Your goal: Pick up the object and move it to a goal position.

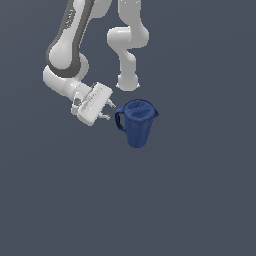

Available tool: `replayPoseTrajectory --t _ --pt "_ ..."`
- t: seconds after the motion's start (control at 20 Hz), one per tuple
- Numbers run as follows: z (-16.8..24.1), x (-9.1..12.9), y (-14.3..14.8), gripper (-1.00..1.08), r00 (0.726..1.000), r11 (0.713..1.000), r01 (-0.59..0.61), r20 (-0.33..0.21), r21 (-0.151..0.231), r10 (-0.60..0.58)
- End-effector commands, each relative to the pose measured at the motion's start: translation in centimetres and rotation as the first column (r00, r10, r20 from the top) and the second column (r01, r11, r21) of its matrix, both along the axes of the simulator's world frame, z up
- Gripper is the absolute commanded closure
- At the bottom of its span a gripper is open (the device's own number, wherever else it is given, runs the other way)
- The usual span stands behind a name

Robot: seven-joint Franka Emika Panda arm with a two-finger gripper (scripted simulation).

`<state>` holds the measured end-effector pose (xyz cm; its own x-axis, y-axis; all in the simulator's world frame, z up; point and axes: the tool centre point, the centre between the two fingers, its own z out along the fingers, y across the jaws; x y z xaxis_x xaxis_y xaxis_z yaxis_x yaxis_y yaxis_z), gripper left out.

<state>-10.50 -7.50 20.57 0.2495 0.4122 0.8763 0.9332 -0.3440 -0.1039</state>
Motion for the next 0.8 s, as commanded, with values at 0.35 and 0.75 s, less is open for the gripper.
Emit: replayPoseTrajectory --t 0.35,0.75 --pt "0.11 -0.15 -0.23 -0.2 1.0 1.0 0.005 -0.007 0.011 -0.005" --pt "-0.42 0.13 0.75 -0.2 1.0 1.0 0.004 -0.006 0.01 -0.004"
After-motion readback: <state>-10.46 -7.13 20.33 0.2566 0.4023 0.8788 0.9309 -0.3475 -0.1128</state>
